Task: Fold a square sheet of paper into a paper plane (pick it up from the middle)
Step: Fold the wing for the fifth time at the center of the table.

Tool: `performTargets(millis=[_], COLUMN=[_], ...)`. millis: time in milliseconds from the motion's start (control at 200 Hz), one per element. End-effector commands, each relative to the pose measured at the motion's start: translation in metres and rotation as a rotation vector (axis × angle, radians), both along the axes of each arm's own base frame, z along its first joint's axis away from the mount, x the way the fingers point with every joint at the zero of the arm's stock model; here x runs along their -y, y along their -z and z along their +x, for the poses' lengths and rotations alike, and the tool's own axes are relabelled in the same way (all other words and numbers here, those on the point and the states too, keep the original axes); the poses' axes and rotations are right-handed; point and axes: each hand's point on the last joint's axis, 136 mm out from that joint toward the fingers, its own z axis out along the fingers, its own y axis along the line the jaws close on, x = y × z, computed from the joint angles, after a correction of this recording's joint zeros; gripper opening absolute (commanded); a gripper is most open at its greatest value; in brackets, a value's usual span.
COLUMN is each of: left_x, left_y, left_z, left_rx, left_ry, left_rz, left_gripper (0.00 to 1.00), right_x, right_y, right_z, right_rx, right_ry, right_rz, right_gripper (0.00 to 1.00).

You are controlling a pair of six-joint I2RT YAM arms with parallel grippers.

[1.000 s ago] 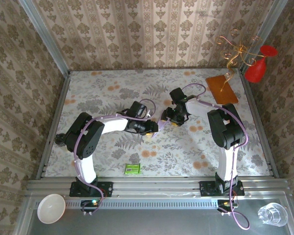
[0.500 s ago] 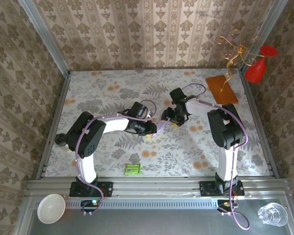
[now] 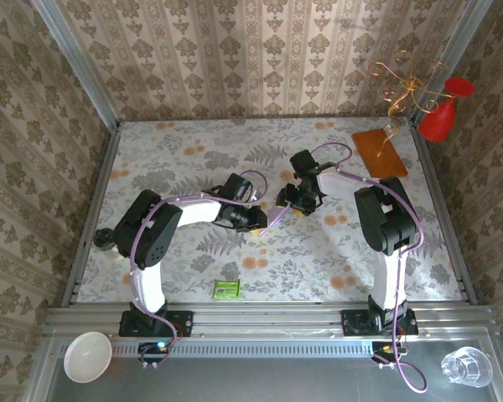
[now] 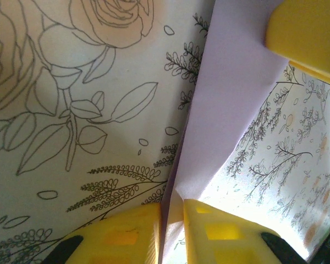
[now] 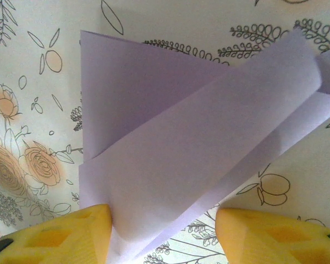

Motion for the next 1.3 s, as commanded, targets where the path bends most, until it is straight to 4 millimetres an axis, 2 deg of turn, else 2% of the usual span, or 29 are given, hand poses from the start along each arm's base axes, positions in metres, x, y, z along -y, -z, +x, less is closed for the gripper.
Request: performTargets(millis=[0, 130, 225, 375, 490, 630, 760, 870, 960, 1045, 1295], left_x=[-0.014, -0.015, -0.017, -0.018, -0.017, -0.016, -0.016, -0.016, -0.016, -0.016, -0.014], left_y=[0.027, 0.028, 0.03, 0.031, 0.031, 0.032, 0.032, 0.031, 0.031, 0.031, 0.03], left_z=[-0.008, -0.009, -0.01, -0.012, -0.012, -0.012, -0.013, -0.012, -0.011, -0.011, -0.011], left_rx=[-0.05, -0.056, -0.062, -0.069, -0.068, -0.074, -0.074, -0.071, -0.072, -0.072, -0.079], left_ry=[0.0, 0.0, 0.004, 0.007, 0.009, 0.01, 0.011, 0.011, 0.01, 0.01, 0.006], left_rz=[0.098, 0.105, 0.114, 0.118, 0.113, 0.108, 0.108, 0.106, 0.105, 0.105, 0.091], left_gripper=[0.21, 0.21, 0.21, 0.21, 0.21, 0.21, 0.21, 0.21, 0.21, 0.21, 0.21], right_x=[0.029, 0.027, 0.017, 0.005, 0.004, 0.002, -0.012, -0.031, -0.041, -0.049, -0.056], right_y=[0.076, 0.072, 0.058, 0.009, -0.03, -0.06, -0.074, -0.081, -0.078, -0.074, -0.054], right_z=[-0.031, -0.029, -0.02, -0.002, -0.001, -0.011, -0.022, -0.022, -0.018, -0.012, 0.003], right_rx=[-0.137, -0.13, -0.08, 0.037, 0.123, 0.182, 0.206, 0.226, 0.214, 0.206, 0.186], right_ry=[-0.002, -0.004, -0.013, -0.023, -0.037, -0.052, -0.071, -0.102, -0.113, -0.12, -0.125], right_rz=[-0.168, -0.153, -0.092, 0.001, 0.045, 0.101, 0.191, 0.261, 0.295, 0.318, 0.306], right_gripper=[0.59, 0.58, 0.59, 0.59, 0.6, 0.6, 0.57, 0.49, 0.36, 0.27, 0.19])
